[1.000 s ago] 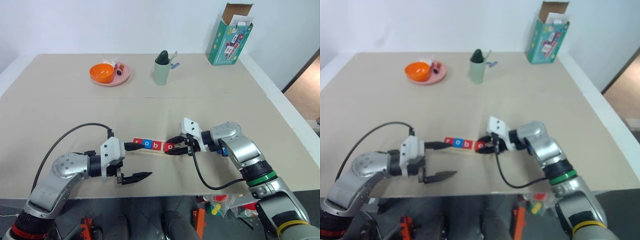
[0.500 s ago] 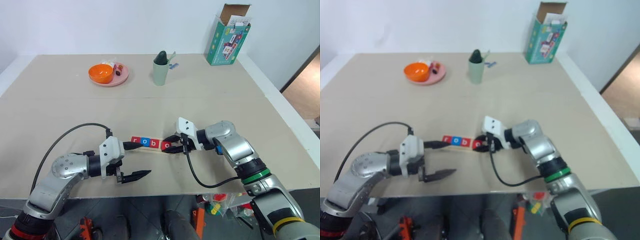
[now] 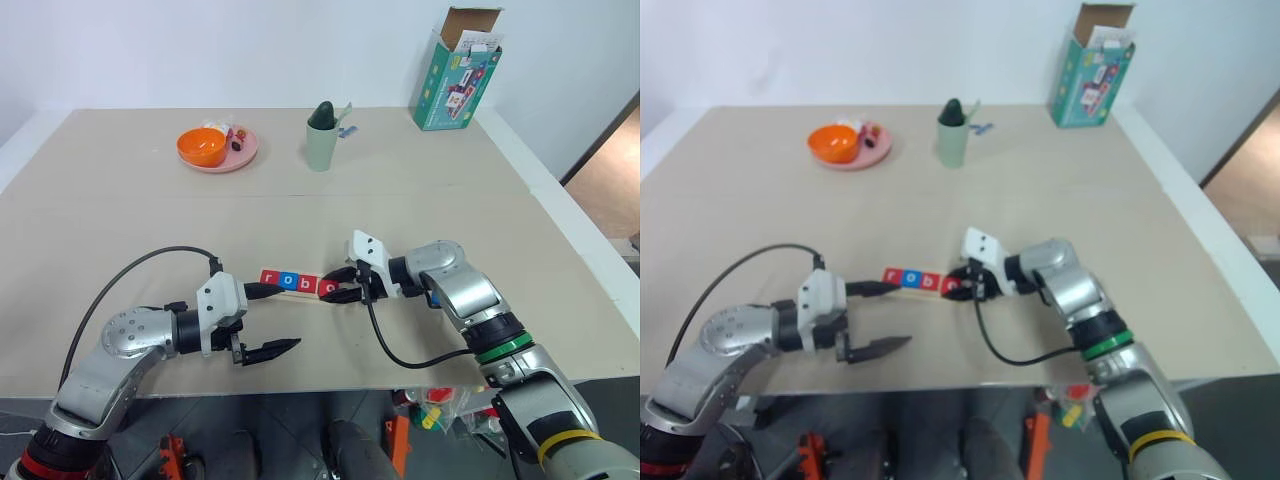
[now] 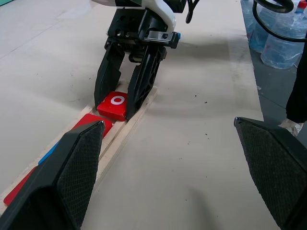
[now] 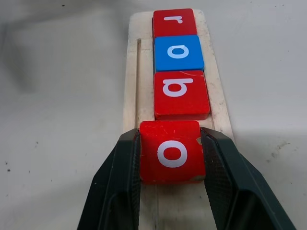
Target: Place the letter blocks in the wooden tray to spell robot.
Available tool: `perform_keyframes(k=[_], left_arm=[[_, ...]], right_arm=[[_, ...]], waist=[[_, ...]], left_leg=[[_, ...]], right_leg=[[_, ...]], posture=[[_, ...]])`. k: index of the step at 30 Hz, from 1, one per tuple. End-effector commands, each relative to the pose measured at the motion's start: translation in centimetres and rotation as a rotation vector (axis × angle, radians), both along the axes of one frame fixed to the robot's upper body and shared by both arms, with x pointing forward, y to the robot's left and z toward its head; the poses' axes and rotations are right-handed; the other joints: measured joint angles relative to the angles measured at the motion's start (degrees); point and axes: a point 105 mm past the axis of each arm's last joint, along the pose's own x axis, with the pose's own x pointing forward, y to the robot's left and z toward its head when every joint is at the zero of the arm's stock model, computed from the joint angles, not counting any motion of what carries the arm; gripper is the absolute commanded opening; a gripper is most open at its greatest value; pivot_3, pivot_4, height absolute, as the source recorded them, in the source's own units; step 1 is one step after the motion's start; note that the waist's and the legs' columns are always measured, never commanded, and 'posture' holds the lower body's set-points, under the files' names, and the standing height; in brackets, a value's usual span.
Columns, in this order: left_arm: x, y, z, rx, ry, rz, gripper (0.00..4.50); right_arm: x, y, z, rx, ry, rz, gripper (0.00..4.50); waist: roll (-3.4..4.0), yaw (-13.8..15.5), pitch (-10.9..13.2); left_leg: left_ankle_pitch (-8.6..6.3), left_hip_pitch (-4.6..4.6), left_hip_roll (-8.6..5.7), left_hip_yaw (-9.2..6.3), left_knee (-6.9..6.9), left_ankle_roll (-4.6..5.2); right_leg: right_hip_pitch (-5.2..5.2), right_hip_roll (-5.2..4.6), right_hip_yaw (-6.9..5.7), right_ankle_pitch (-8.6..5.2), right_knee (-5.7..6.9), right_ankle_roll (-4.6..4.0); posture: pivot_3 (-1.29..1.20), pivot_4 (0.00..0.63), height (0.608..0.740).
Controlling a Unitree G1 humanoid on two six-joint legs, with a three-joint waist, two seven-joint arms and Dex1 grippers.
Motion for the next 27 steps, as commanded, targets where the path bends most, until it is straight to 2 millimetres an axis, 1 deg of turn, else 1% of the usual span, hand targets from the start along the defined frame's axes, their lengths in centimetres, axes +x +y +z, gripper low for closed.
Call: perform_keyframes(k=[1,11,22,27], left_arm=[[-0.25,-0.11,0.8,-0.008,-0.042,-0.012,4.5],[-0.39,-0.18,0.73,-0.007,-0.041,-0.015,4.5],[-0.48,-0.29,0.57,-0.006,-0.036,-0.02,4.5],[-0.57,-0.41,0.47,-0.006,-0.034,-0.023,4.5]], right_arm=[[0.73,0.25,2.07,0.052,-0.044,-0.022,1.21],[1.3,0.0,2.14,0.054,-0.054,-0.049,1.21],[0.36,0.12,1.74,0.056,-0.036,-0.034,1.21],[0.54,0.15,1.65,0.056,-0.043,-0.042,1.21]], waist=[[0.0,0.0,0.0],[0.0,0.01,0.0],[0.0,0.01,0.0],[0.0,0.01,0.0]], left_leg=[[0.0,0.0,0.0,0.0,0.0,0.0],[0.0,-0.06,0.0,0.0,-0.02,0.0],[0.0,-0.07,0.0,0.0,-0.02,0.0],[0.0,-0.07,0.0,0.0,-0.02,0.0]], right_leg=[[-0.01,0.0,0.0,0.0,0.0,0.0],[-0.06,0.0,0.0,-0.02,0.0,0.01],[-0.07,0.0,-0.01,-0.02,0.0,0.01],[-0.07,0.0,0.0,-0.02,0.0,0.01]], posture=[[0.0,0.15,0.74],[0.0,0.15,0.74],[0.0,0.15,0.74],[0.0,0.15,0.74]])
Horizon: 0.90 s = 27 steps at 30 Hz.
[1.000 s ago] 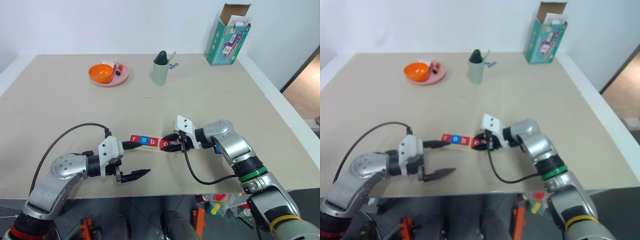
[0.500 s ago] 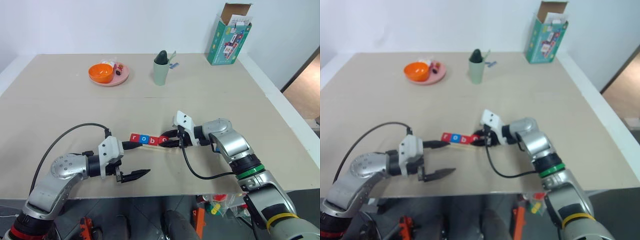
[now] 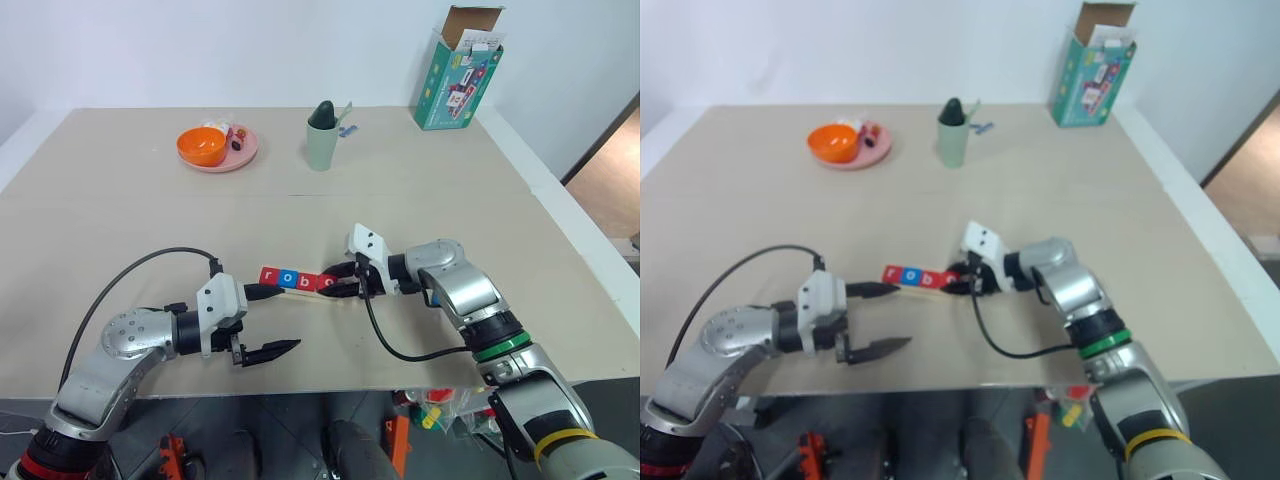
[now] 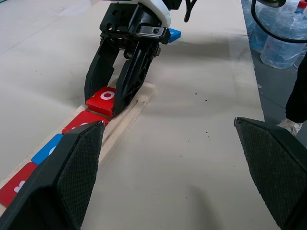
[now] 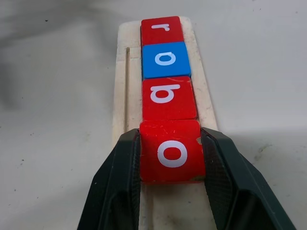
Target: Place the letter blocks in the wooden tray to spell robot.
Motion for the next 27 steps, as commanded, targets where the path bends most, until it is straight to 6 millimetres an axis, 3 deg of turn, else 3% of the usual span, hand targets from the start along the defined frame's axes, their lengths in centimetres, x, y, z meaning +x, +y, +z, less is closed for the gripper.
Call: perform_keyframes(k=[1,27], left_arm=[[-0.49,-0.43,0.7,-0.01,-0.04,-0.025,4.5],[-0.26,-0.29,0.76,-0.014,-0.044,-0.011,4.5]], right_arm=[[0.14,0.18,1.33,0.029,-0.052,0.004,1.21],[0.98,0.42,1.25,0.018,-0.071,0.009,1.21]], waist=[[0.0,0.0,0.0],[0.0,0.0,0.0]], left_leg=[[0.0,0.0,0.0,0.0,0.0,0.0],[0.0,-0.01,0.0,0.0,0.0,0.0]], right_leg=[[0.0,0.0,0.0,0.0,0.0,0.0],[0.0,0.0,-0.01,0.0,0.0,0.0]], posture=[[0.0,0.15,0.74],[0.0,0.15,0.74]])
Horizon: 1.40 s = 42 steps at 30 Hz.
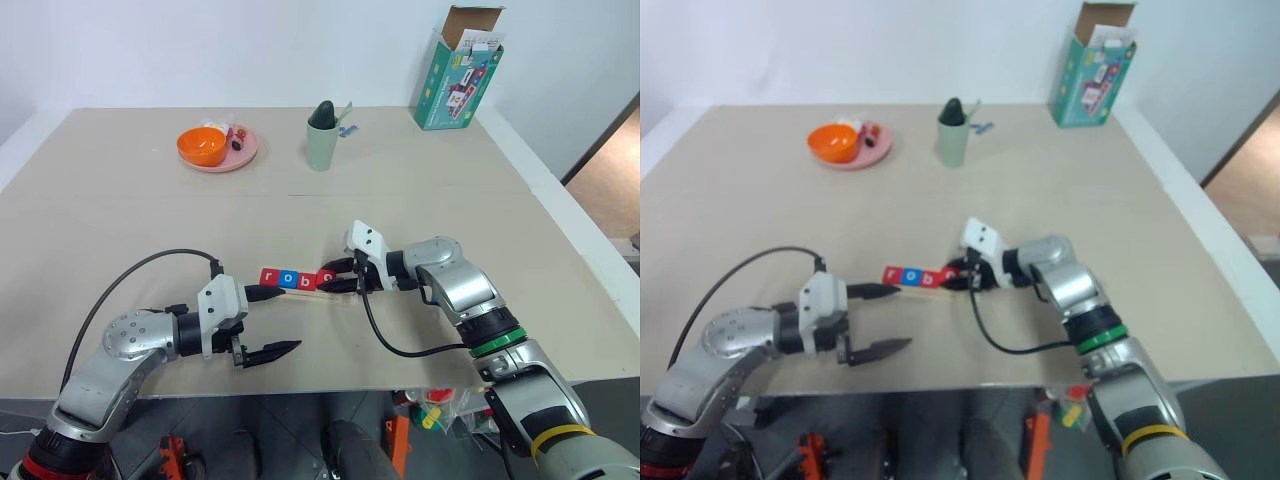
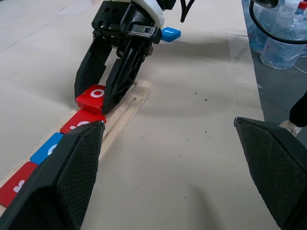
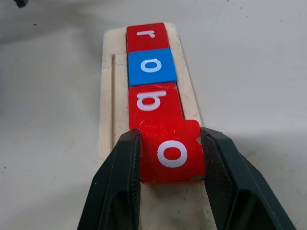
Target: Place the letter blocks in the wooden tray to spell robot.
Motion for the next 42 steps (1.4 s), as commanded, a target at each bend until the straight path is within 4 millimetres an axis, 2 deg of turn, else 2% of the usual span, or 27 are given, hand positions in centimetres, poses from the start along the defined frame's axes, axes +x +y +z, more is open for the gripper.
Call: perform_keyframes(k=[1,17,42], left_arm=[[-0.23,-0.21,0.84,-0.009,-0.047,-0.012,4.5],[-0.2,-0.28,0.75,-0.009,-0.043,-0.014,4.5],[-0.27,-0.14,0.65,0.004,-0.04,-0.018,4.5]], right_arm=[[0.16,0.32,1.1,0.011,-0.042,0.019,1.21],[-0.06,0.77,1.53,0.018,-0.054,0.035,1.21],[-0.62,0.4,1.31,0.0,-0.067,0.052,1.21]], waist=[[0.0,0.0,0.0],[0.0,0.0,0.0],[0.0,0.0,0.0]], left_leg=[[0.0,0.0,0.0,0.0,0.0,0.0],[0.0,0.0,0.0,0.0,0.0,0.0],[0.0,0.0,0.0,0.0,0.0,0.0]], right_leg=[[0.0,0.0,0.0,0.0,0.0,0.0],[0.0,0.0,0.0,0.0,0.0,0.0],[0.0,0.0,0.0,0.0,0.0,0.0]], posture=[[0.0,0.15,0.74],[0.0,0.15,0.74],[0.0,0.15,0.74]])
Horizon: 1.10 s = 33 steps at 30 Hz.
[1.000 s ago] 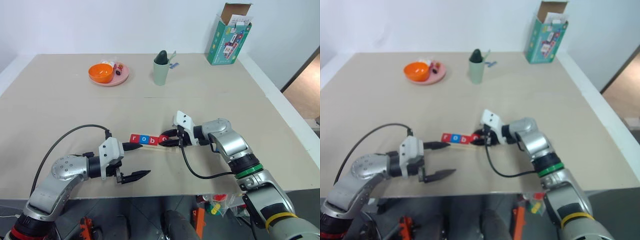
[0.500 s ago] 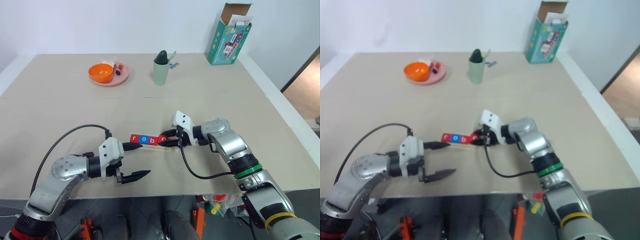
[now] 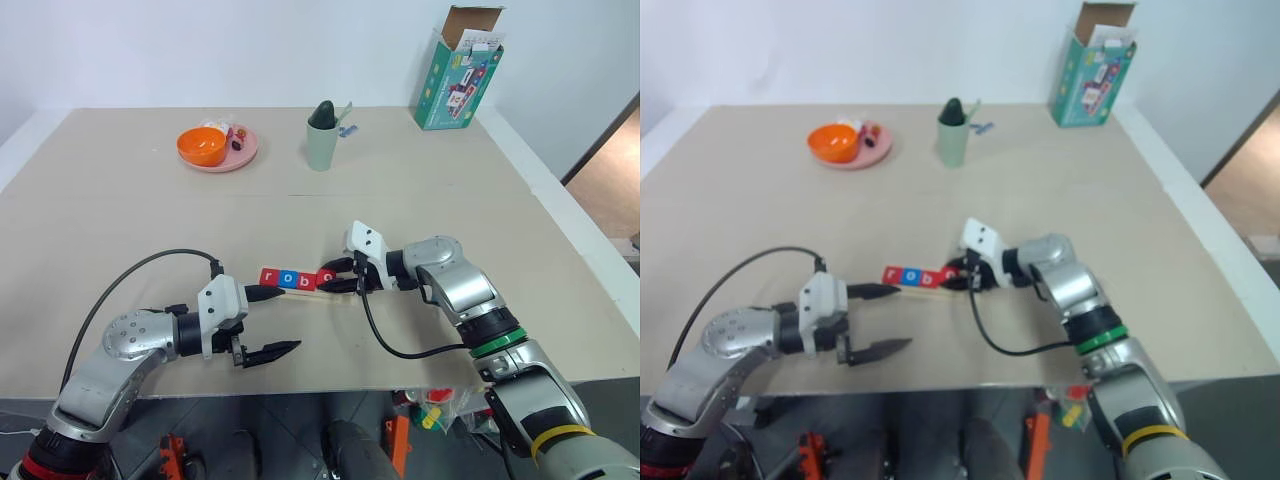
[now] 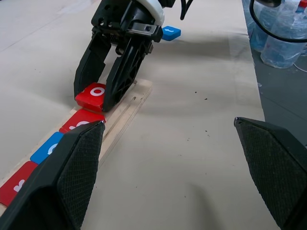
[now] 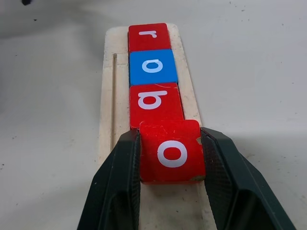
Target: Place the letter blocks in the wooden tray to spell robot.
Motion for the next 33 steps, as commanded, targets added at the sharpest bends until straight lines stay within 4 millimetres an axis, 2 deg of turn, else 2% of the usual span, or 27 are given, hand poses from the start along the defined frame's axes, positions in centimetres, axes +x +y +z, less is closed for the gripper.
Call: perform_keyframes(k=[1,27,29,33], left_arm=[[-0.29,-0.17,0.69,-0.003,-0.038,-0.02,4.5],[-0.43,-0.25,0.54,-0.007,-0.031,-0.015,4.5],[-0.42,-0.22,0.53,-0.006,-0.032,-0.013,4.5],[-0.4,-0.19,0.54,-0.006,-0.032,-0.012,4.5]], right_arm=[[-0.48,0.3,0.94,0.011,-0.037,0.035,1.21],[-0.12,0.14,0.17,0.003,0.0,0.017,1.21],[-0.03,0.25,0.31,0.016,0.004,0.009,2.26],[-0.07,0.53,0.64,0.033,-0.004,0.012,3.53]], waist=[[0.0,0.0,0.0],[0.0,0.0,0.0],[0.0,0.0,0.0],[0.0,0.0,0.0]], left_leg=[[0.0,0.0,0.0,0.0,0.0,0.0],[0.0,0.0,0.0,0.0,0.0,0.0],[0.0,0.01,0.0,0.0,0.0,0.0],[0.0,0.01,0.0,-0.01,0.0,0.0]], right_leg=[[0.0,0.0,0.0,0.0,0.0,0.0],[0.0,0.0,0.01,0.0,0.0,0.0],[0.0,0.0,0.0,0.0,0.0,0.0],[0.01,0.0,-0.01,0.01,0.0,-0.01]], posture=[[0.0,0.15,0.74],[0.0,0.15,0.74],[0.0,0.15,0.74],[0.0,0.15,0.74]])
